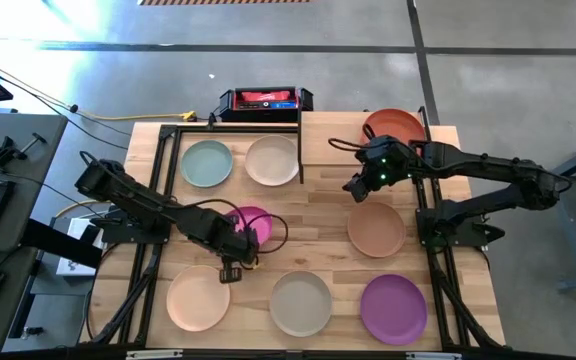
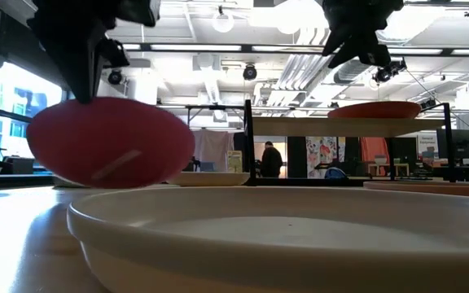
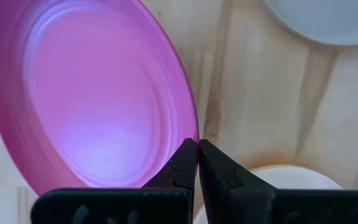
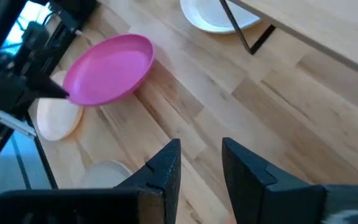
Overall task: Place and stack plates onto a shelf
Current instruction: Stack the pink plate on top of the orange plate on the shelf
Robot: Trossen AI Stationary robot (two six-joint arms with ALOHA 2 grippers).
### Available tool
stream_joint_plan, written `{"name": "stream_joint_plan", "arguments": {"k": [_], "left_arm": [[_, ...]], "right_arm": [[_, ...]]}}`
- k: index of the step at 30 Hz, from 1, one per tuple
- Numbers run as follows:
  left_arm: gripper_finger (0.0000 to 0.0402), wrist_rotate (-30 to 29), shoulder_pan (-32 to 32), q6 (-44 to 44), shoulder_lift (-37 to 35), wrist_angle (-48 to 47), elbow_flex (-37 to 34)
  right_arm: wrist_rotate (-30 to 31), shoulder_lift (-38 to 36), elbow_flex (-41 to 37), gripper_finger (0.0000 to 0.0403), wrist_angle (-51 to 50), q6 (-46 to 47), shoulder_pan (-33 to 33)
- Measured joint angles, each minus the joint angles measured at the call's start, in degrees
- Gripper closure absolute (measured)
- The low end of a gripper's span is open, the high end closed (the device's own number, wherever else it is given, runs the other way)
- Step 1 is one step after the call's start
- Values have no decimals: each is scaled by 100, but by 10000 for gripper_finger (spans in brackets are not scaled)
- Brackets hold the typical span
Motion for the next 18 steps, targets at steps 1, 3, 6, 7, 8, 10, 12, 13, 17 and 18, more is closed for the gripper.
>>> {"name": "stream_joint_plan", "arguments": {"k": [1, 3, 6, 7, 8, 10, 12, 13, 17, 18], "left_arm": [[401, -22, -29, 58, 0, -13, 33], [401, -53, -79, 174, 0, -36, 81], [401, -82, -148, 280, 0, -55, 132], [401, -90, -173, 323, 0, -77, 149], [401, -93, -202, 355, 0, -106, 163], [401, -97, -255, 427, 0, -186, 215], [401, -140, -318, 542, 0, -195, 263], [401, -180, -345, 626, 0, -209, 288], [401, -264, -432, 988, 0, -252, 455], [401, -304, -447, 1100, -1, -253, 488]], "right_arm": [[71, 2, 0, 306, 1, 95, 37], [172, 2, 0, 306, 1, 323, 109], [259, 2, 0, 306, 1, 510, 222], [301, 2, 0, 306, 1, 558, 270], [356, 2, 0, 306, 1, 644, 324], [454, 2, 0, 306, 4, 836, 423], [558, 4, 0, 306, 2, 1033, 528], [617, 11, 0, 306, 5, 1133, 583], [730, 180, 0, 306, 29, 1470, 771], [726, 263, 0, 306, 49, 1548, 814]]}}
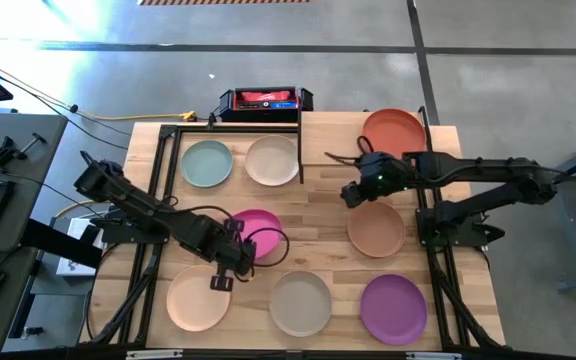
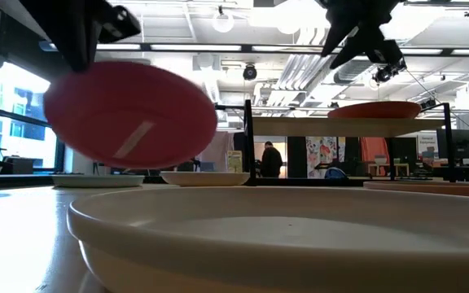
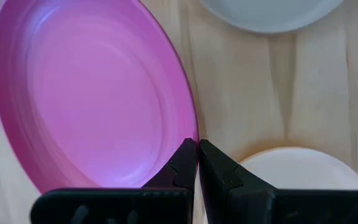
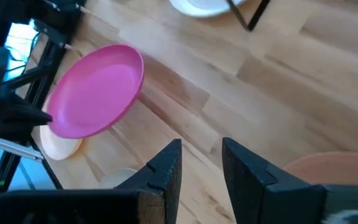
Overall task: Place and stack plates onto a shelf
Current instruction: Stack the pink plate on top of the orange plate on the shelf
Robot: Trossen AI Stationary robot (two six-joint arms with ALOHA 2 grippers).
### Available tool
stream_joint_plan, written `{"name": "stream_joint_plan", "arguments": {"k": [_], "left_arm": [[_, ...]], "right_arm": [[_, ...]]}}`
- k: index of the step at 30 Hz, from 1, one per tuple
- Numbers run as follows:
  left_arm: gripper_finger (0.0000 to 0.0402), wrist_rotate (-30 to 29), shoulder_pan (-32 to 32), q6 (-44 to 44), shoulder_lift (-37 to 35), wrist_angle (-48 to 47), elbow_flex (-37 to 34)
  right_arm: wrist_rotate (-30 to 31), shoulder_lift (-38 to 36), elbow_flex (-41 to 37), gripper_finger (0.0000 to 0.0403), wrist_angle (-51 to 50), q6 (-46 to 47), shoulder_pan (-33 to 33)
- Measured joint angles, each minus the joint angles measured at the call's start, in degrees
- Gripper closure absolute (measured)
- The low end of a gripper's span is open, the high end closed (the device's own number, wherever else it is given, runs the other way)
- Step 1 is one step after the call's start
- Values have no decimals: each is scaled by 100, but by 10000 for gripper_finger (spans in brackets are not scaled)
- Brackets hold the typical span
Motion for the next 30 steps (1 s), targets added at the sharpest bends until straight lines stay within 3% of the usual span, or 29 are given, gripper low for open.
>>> {"name": "stream_joint_plan", "arguments": {"k": [6, 18, 30], "left_arm": [[401, -205, -122, 585, -1, -145, 222], [402, -519, -241, 2022, -1, -338, 372], [402, -835, -239, 3159, -1, -327, 372]], "right_arm": [[-70, 560, -2, 306, 246, 338, 239], [-369, 1364, -2, 306, 1759, 1089, 610], [-366, 1807, -2, 306, 2137, 1474, 758]]}}
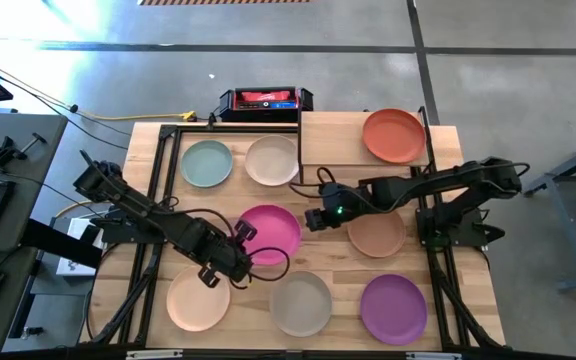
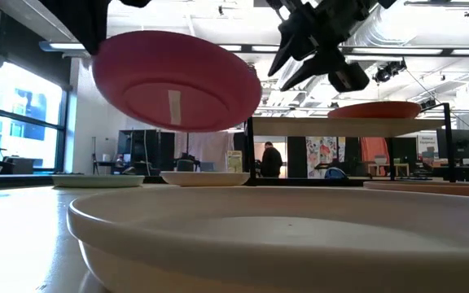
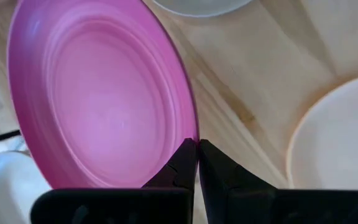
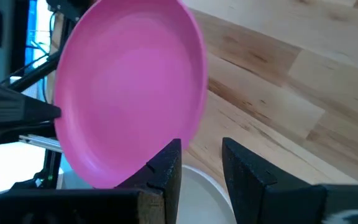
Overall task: Place and stack plates onto a shelf
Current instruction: Stack the pink plate on top of the orange plate on the shelf
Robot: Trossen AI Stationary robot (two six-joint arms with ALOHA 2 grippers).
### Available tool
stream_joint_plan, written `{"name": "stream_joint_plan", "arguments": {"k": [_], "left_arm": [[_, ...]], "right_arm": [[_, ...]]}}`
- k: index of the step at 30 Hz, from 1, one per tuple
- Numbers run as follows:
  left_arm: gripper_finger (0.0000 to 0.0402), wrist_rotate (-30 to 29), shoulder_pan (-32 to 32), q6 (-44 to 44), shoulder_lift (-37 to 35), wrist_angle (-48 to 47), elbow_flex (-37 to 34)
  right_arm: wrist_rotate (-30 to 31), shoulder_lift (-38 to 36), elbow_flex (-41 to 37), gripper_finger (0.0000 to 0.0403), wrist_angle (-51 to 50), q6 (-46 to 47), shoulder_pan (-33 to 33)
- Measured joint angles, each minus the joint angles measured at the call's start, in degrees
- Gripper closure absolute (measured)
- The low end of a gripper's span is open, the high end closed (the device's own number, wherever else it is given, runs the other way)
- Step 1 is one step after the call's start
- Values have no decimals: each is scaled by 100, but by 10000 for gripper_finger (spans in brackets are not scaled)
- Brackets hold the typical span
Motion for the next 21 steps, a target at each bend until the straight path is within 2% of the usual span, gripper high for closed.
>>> {"name": "stream_joint_plan", "arguments": {"k": [15, 21], "left_arm": [[402, -882, 23, 447, 0, 46, 0], [402, -997, 107, 611, 0, 92, 0]], "right_arm": [[274, -4, 0, 306, 160, 31, -13], [356, -4, 0, 306, 253, 26, -17]]}}
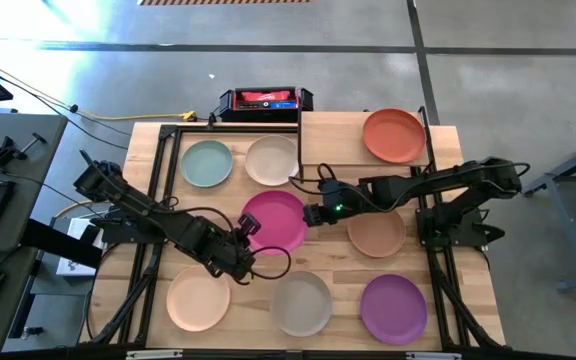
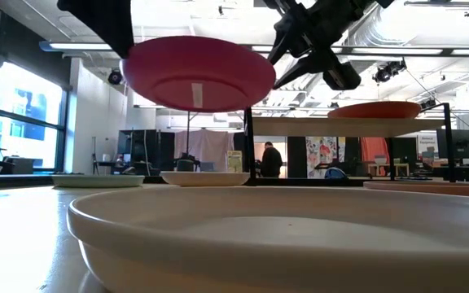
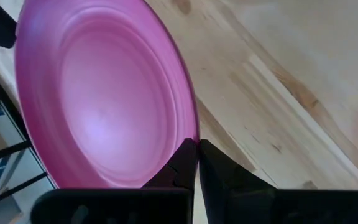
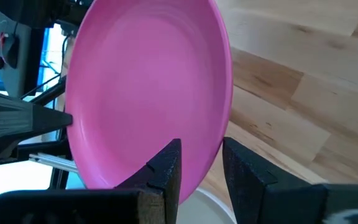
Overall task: Place and stack plates onto a shelf
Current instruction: Stack the pink plate on top of the orange plate on the shelf
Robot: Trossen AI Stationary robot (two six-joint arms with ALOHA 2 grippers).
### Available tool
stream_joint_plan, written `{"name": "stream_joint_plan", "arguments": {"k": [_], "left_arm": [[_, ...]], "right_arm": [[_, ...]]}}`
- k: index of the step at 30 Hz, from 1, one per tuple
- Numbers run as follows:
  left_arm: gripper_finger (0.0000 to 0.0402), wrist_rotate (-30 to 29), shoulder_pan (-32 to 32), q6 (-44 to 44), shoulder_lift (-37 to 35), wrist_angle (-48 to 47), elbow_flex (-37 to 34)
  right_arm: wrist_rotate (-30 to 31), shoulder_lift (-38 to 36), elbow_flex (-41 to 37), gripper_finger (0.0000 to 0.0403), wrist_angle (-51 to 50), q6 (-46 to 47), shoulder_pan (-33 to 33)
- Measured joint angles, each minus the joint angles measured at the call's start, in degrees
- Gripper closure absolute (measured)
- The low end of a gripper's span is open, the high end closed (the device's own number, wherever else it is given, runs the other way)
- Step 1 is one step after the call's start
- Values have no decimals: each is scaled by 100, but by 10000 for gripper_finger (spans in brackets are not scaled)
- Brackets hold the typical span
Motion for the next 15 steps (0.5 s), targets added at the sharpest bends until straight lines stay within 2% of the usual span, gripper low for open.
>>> {"name": "stream_joint_plan", "arguments": {"k": [6, 15], "left_arm": [[402, -303, 11, 245, 0, 92, 0], [402, -367, 15, 236, 0, 262, 0]], "right_arm": [[97, 0, 0, 306, -112, -1, -2], [148, 0, 0, 306, -364, -1, 2]]}}
